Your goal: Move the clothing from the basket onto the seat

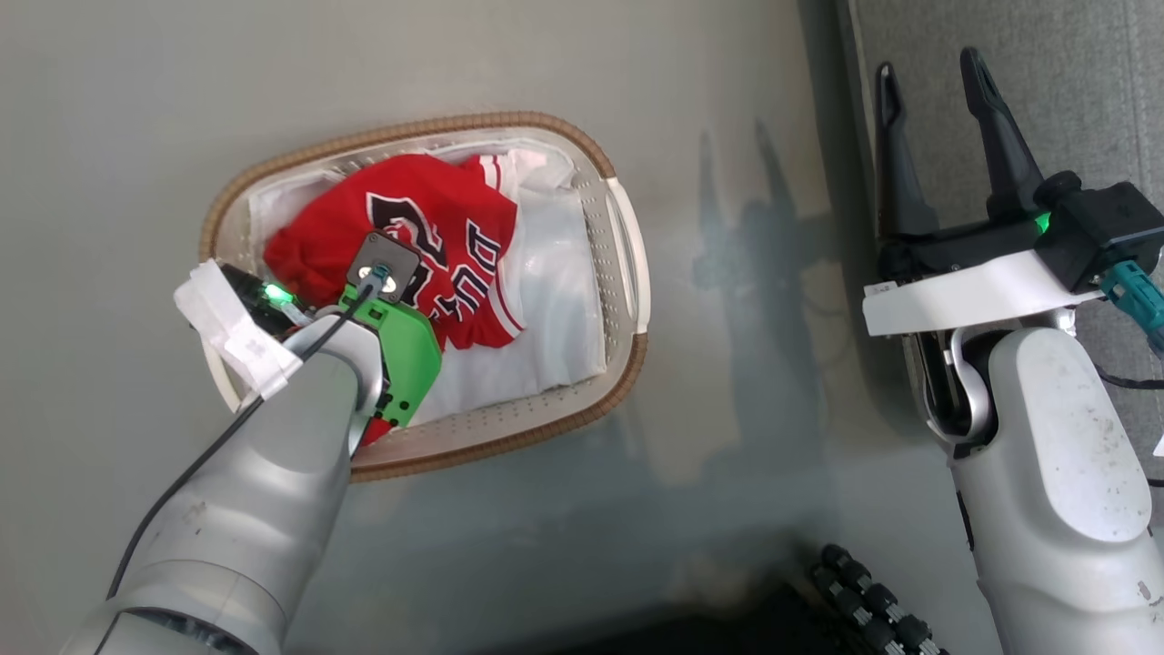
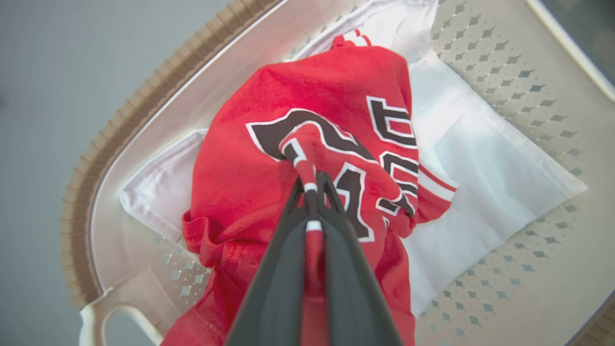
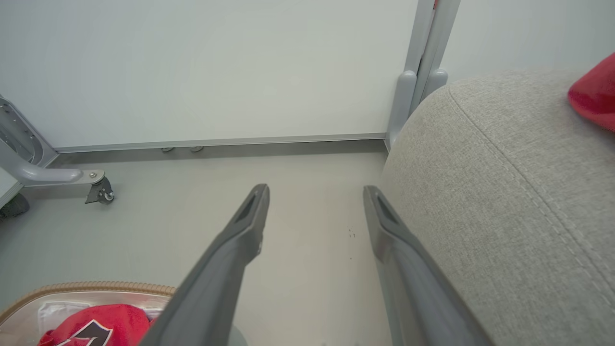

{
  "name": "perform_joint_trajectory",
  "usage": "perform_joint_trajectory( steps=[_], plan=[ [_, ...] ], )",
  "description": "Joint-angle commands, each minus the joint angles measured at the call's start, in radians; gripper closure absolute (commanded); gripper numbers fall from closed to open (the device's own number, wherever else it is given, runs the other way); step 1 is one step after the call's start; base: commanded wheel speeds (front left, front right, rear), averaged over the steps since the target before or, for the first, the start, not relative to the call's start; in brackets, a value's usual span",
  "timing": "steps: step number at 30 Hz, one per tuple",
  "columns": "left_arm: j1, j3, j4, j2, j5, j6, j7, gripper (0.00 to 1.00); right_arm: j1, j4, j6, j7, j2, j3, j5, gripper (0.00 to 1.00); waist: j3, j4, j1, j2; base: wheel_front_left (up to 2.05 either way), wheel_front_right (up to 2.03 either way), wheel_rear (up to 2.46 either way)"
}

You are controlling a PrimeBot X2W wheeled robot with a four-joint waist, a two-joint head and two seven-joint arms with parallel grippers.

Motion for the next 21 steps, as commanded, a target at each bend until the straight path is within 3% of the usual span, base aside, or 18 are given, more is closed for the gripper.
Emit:
perform_joint_trajectory(
  steps=[1, 5, 11, 21],
  plan=[
    [0.016, -0.008, -0.009, -0.006, -0.011, -0.01, -0.023, 1.0, 0.023, 0.011, -0.001, -0.002, -0.003, -0.007, -0.011, 0.0, -0.062, 0.028, -0.0001, 0.0, 0.0, 0.0, 0.0],
    [0.037, -0.032, -0.051, -0.019, -0.035, -0.039, -0.075, 1.0, 0.068, 0.043, -0.001, -0.002, -0.004, -0.027, -0.033, 0.0, -0.166, 0.07, -0.0001, 0.0, 0.0, 0.0, 0.0],
    [0.059, -0.083, -0.158, -0.025, -0.085, -0.049, -0.112, 1.0, 0.139, 0.086, -0.001, -0.002, -0.004, -0.043, -0.064, 0.0, -0.314, 0.124, -0.0001, 0.0, 0.0, 0.0, 0.0],
    [0.055, -0.265, -0.387, -0.015, -0.257, -0.05, -0.098, 1.0, 0.265, 0.149, -0.001, -0.002, -0.004, -0.027, -0.07, 0.0, -0.568, 0.163, -0.0001, 0.0, 0.0, 0.0, 0.0]
  ],
)
